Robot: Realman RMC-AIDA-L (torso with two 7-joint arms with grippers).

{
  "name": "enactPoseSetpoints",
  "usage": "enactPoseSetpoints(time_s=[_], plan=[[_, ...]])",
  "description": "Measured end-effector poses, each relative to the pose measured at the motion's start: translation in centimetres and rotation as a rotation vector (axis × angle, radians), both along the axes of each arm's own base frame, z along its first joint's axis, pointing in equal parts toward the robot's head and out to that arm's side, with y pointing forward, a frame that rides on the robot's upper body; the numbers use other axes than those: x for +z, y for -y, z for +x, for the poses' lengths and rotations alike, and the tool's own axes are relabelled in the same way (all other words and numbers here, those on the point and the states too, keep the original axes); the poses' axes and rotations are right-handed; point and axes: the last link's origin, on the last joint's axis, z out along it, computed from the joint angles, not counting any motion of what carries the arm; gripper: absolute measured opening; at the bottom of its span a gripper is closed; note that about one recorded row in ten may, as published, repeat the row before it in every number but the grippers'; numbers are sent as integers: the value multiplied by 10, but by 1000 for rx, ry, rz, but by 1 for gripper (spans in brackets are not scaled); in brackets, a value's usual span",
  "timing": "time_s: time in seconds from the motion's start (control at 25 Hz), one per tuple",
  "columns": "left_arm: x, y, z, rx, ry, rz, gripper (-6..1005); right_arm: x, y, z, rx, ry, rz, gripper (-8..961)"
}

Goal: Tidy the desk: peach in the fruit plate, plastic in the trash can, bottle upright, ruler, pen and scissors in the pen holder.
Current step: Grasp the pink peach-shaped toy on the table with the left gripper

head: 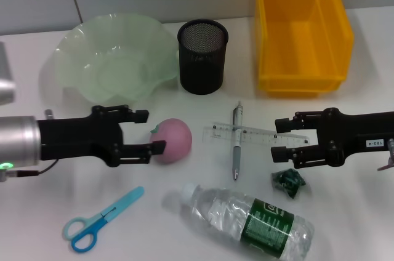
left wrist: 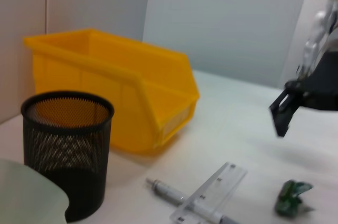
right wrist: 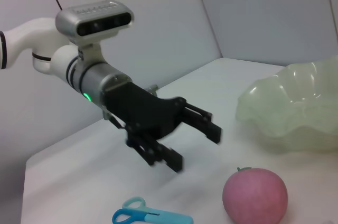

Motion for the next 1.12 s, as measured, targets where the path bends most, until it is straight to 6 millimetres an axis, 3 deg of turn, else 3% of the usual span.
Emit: enactPoseSetpoints(time_s=[0.4,1.12], plan=[[-21,-18,9,-12,-101,31,765,1,2,4,-19,2,0,766],[-45,-21,5,1,-201,28,756,2,-1,4,-18,12,3,763]])
